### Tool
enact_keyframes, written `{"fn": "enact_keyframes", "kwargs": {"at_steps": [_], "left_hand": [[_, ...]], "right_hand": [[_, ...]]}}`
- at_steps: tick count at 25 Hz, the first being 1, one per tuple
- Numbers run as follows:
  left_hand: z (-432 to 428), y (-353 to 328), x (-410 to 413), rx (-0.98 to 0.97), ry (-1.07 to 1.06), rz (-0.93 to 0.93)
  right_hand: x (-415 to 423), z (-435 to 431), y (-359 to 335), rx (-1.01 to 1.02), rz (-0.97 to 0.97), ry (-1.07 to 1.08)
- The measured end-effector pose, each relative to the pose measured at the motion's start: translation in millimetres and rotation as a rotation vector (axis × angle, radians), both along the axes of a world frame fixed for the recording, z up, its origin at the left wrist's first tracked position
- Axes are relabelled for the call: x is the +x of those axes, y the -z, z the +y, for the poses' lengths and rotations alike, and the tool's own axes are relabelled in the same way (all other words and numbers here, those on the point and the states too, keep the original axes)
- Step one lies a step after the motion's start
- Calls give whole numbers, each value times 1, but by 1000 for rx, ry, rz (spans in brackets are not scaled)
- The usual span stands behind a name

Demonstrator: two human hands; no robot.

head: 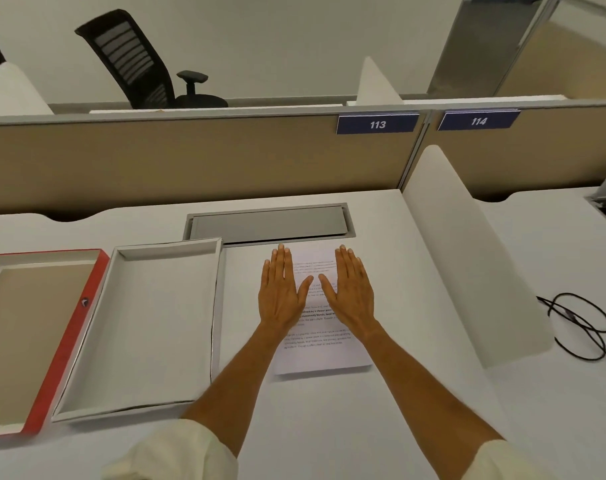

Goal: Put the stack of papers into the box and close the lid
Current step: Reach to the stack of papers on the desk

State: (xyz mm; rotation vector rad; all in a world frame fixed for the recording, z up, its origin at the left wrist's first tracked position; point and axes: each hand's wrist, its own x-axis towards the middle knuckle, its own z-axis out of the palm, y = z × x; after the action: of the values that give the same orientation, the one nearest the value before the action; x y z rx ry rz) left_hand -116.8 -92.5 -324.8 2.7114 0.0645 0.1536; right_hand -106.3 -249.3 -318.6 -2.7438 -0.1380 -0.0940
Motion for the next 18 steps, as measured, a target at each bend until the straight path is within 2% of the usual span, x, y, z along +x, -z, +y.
{"fn": "enact_keyframes", "kwargs": {"at_steps": [12,18], "left_hand": [[-2,34,-7,13,-59,115],[-5,47,-10,-50,-123,150]], "right_hand": [[-11,-3,36,35,148,34],[-15,-2,45,74,181,53]]}}
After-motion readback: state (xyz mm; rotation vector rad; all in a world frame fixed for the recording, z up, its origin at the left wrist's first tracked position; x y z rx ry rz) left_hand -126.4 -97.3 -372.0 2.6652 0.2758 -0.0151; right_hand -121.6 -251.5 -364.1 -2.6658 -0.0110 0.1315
